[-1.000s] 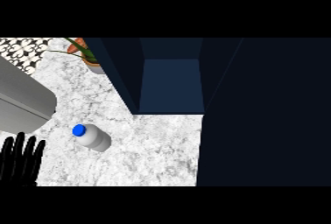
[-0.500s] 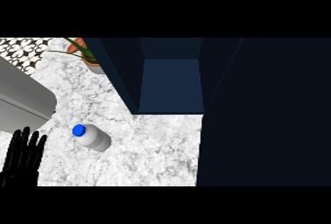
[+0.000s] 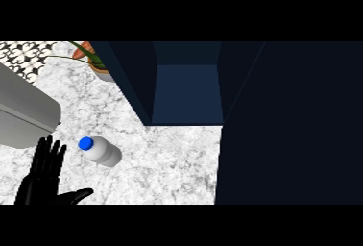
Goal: Pick up the bottled water, place it into the cabinet and close the cabinet
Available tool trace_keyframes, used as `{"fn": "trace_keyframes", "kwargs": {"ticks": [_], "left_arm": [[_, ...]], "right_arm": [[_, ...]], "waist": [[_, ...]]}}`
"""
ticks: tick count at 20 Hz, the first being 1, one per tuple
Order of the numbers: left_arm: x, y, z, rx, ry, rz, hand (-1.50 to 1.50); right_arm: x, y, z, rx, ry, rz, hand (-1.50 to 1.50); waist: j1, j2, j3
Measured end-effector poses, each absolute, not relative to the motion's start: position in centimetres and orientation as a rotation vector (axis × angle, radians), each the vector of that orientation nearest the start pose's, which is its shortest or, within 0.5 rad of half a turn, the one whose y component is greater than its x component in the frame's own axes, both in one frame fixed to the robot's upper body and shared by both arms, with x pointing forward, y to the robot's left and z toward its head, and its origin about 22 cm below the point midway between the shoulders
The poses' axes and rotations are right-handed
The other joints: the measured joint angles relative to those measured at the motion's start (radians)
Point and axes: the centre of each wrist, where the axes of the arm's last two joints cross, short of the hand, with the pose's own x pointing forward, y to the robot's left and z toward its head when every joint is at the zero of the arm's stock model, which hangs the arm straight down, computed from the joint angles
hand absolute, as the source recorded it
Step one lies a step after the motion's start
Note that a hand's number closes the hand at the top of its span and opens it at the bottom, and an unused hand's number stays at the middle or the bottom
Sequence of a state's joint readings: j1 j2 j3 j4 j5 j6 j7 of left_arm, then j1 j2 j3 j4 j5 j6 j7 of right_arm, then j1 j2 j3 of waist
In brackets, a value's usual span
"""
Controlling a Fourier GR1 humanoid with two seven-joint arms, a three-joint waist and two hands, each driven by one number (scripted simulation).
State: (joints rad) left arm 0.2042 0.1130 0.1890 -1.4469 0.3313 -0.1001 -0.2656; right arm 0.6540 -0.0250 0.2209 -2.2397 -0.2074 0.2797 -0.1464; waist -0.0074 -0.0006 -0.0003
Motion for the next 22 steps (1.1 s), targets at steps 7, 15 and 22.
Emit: {"fn": "trace_keyframes", "kwargs": {"ticks": [7,15,22], "left_arm": [[18.8,33.4,-9.0,0.000,-1.520,0.403,-1.50],[20.1,33.6,-12.9,-0.053,-1.495,0.439,-1.50],[21.4,33.2,-14.5,-0.087,-1.492,0.442,-1.50]], "right_arm": [[9.0,-23.2,6.8,0.368,-1.819,-0.031,-1.50],[8.5,-23.4,6.5,0.363,-1.815,-0.025,-1.50],[9.2,-23.8,5.7,0.367,-1.810,-0.015,-1.50]], "waist": [[-0.002,0.000,0.000],[-0.004,0.001,0.000],[-0.003,0.001,0.000]]}}
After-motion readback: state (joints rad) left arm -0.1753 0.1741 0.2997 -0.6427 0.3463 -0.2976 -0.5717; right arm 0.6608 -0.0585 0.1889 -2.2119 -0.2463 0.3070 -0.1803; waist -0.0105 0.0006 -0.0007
